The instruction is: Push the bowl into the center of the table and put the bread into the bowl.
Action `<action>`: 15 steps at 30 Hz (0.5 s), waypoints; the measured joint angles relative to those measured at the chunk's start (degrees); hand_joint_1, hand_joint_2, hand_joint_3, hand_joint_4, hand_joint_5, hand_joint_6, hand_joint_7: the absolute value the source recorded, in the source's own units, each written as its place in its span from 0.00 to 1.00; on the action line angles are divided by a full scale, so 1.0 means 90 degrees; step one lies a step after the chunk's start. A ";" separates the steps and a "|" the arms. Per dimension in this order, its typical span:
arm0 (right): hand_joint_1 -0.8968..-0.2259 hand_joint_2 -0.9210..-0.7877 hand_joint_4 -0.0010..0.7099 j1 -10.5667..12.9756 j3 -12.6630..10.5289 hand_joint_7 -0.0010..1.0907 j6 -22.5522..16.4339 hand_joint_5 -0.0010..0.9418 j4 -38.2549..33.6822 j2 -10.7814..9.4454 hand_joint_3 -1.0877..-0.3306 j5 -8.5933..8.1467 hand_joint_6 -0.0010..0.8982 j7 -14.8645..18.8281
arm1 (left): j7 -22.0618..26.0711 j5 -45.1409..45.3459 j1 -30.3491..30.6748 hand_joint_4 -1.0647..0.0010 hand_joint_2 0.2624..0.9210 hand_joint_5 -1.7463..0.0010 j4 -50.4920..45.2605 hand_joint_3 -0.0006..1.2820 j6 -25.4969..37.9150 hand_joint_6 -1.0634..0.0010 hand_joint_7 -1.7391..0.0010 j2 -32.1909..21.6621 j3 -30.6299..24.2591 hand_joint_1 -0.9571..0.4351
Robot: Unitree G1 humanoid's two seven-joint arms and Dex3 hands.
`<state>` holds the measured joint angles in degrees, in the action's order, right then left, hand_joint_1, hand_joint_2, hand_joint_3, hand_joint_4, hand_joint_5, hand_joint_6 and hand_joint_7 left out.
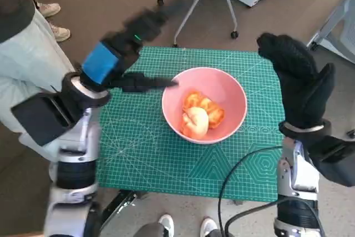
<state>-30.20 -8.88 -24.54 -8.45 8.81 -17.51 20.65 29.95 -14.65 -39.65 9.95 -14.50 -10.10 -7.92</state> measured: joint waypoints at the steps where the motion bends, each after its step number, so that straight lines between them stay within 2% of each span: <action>1: 0.35 0.00 0.36 -0.0026 0.0009 0.48 0.0032 0.00 0.0041 0.0004 0.42 0.0002 0.16 -0.0010 | -0.0043 -0.0048 0.0044 0.85 1.00 0.97 0.0025 0.24 0.0000 0.73 0.97 0.0040 -0.0015 0.27; 8: 0.36 0.00 0.36 -0.0096 0.0041 0.49 0.0193 0.00 0.0269 0.0067 0.42 0.0102 0.15 -0.0046 | -0.0305 -0.0180 0.0306 0.85 1.00 0.98 0.0036 0.29 -0.0038 0.74 0.97 0.0205 -0.0047 0.24; 15: 0.33 0.00 0.37 -0.0225 0.0037 0.50 0.0305 0.01 0.0333 0.0171 0.49 0.0146 0.15 -0.0046 | -0.0462 -0.0262 0.0364 0.84 1.00 0.98 0.0034 0.34 -0.0337 0.75 0.97 0.0371 -0.0091 0.19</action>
<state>-32.22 -8.55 -21.79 -5.46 10.35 -16.19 20.24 25.79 -17.01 -36.38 10.26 -17.53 -6.77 -8.73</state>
